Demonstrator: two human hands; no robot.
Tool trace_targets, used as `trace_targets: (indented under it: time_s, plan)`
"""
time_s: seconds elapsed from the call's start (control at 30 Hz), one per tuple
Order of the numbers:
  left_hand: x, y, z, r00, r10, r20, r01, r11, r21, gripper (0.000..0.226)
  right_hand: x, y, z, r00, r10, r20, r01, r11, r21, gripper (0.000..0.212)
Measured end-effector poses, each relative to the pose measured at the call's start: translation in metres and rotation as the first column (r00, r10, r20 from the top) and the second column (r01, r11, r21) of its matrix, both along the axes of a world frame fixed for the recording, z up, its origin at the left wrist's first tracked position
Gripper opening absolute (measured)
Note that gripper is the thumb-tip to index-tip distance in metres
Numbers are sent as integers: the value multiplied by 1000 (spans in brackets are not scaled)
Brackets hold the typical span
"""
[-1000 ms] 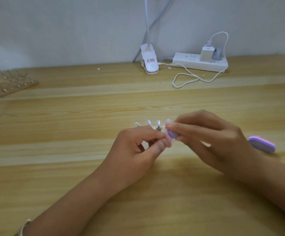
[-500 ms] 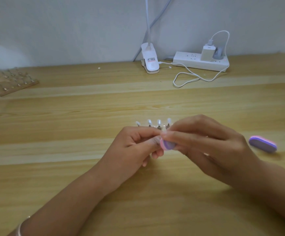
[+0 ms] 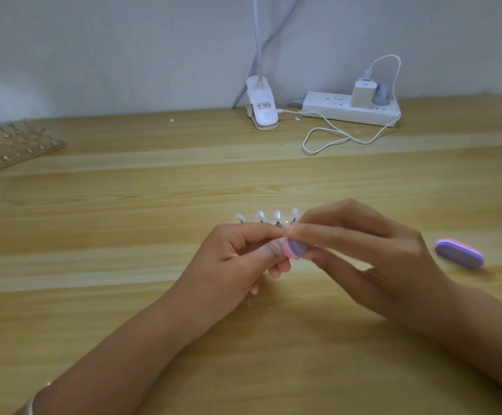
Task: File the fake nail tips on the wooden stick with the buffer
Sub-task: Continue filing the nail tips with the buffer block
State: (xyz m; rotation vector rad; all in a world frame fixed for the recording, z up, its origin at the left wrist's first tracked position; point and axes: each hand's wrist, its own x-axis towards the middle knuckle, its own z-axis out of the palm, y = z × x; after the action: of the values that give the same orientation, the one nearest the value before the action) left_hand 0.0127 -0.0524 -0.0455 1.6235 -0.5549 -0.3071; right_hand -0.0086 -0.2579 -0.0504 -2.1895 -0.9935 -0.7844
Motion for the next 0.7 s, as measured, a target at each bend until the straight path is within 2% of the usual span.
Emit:
trace_targets:
  time_s: [0.07, 0.23, 0.4, 0.53, 0.7]
  plan:
    - [0, 0, 0, 999, 12, 31, -13, 1000, 6, 19, -2, 3, 0, 998, 51, 28, -51, 999, -14, 22]
    - [-1, -1, 0, 997, 31, 74, -35, 998, 60, 20, 3, -7, 0, 999, -53, 6, 53, 999, -6, 26]
    - [-3, 0, 2, 972, 25, 234, -42, 997, 67, 16, -2, 3, -2, 993, 97, 62, -89, 989, -117, 31]
    - [-2, -3, 0, 954, 66, 294, -102, 989, 108, 12, 6, -11, 2, 1000, -9, -2, 9, 996, -85, 29]
    - [-2, -2, 1, 936, 43, 350, -69, 996, 62, 21, -1, 2, -3, 994, 96, 54, -90, 990, -112, 31]
